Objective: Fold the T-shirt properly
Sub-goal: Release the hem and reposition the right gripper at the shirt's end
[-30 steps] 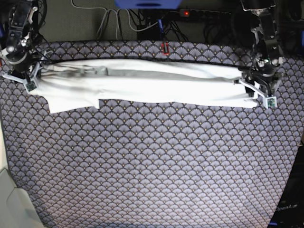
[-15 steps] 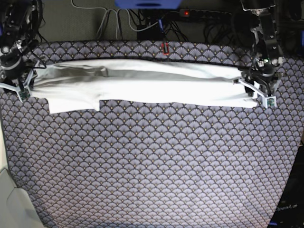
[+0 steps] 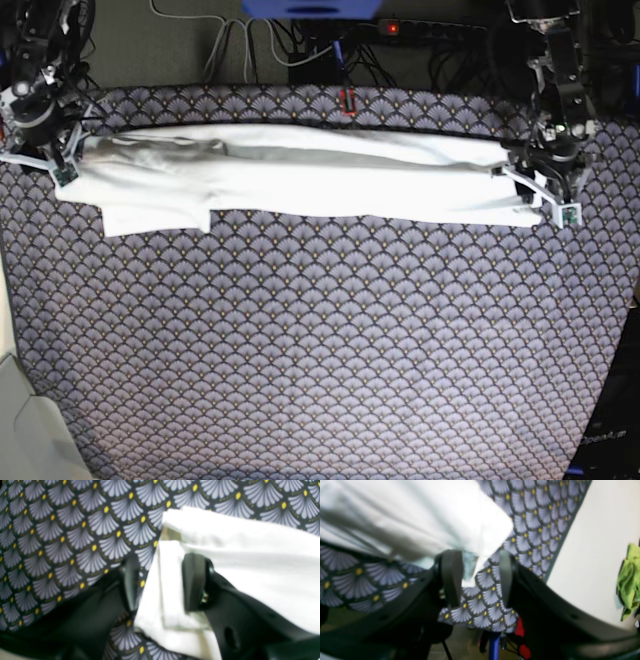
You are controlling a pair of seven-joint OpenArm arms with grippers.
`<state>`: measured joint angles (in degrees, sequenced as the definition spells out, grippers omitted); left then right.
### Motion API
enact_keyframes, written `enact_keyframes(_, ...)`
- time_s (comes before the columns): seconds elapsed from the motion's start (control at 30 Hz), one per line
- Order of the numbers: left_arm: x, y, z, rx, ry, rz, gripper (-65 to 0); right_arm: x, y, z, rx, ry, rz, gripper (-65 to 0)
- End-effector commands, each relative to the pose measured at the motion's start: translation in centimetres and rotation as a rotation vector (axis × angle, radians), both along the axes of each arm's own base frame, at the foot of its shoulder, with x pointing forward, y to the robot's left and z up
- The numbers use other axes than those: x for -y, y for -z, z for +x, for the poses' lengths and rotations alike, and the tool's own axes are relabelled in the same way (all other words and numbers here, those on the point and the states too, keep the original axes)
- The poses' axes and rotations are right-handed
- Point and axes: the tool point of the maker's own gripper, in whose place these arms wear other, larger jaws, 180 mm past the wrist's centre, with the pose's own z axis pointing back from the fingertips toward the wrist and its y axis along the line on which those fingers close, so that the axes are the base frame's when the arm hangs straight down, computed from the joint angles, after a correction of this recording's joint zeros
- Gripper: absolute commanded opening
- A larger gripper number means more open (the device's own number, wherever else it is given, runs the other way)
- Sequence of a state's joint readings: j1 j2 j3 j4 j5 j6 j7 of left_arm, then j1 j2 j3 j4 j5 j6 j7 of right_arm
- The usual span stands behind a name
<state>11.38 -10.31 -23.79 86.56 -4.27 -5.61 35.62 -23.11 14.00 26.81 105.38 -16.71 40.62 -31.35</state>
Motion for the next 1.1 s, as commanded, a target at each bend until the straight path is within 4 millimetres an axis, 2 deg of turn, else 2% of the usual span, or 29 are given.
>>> enact_keyframes(0.0,-0.5,-1.2,0.9,0.037,0.002,0.021,-36.6,0.3,-0.5,-0.1,0.006,-0.008,-0.021,-39.1)
enact_keyframes(0.33,-0.9,-1.4,0.8,0.036,0.004,0.033,-36.6,-0.3,-0.1,-0.2,-0.008,-0.019,-0.012,-38.8)
enact_keyframes(0.5,-0.9,-1.4,0.8,0.034,0.004,0.033,-36.6,-0.3,-0.8,0.4,0.016,-0.023,-0.023,-38.8)
enact_keyframes(0.63,-0.9,-1.3,0.8,0.033,0.004,0.033,-36.5,-0.8,-2.4,2.4,0.075,-0.011,-0.024,-38.7)
enact_keyframes(0.73,-0.9,-1.3,0.8,0.033,0.004,0.033,-36.5,-1.0,-3.5,4.7,0.100,0.005,-0.038,-38.6)
enact_keyframes(0.87,-0.9,-1.3,0.8,0.033,0.004,0.033,-36.5,-2.7,-4.5,7.7,0.099,-0.016,-0.054,-38.6)
enact_keyframes(0.97,-0.9,-1.3,0.8,0.033,0.004,0.033,-36.5,-3.8,-4.6,9.8,0.078,-0.031,-0.059,-38.6)
enact_keyframes(1.07,-0.9,-1.3,0.8,0.033,0.004,0.033,-36.5,-3.7,-3.6,11.4,0.038,-0.014,-0.045,-38.6)
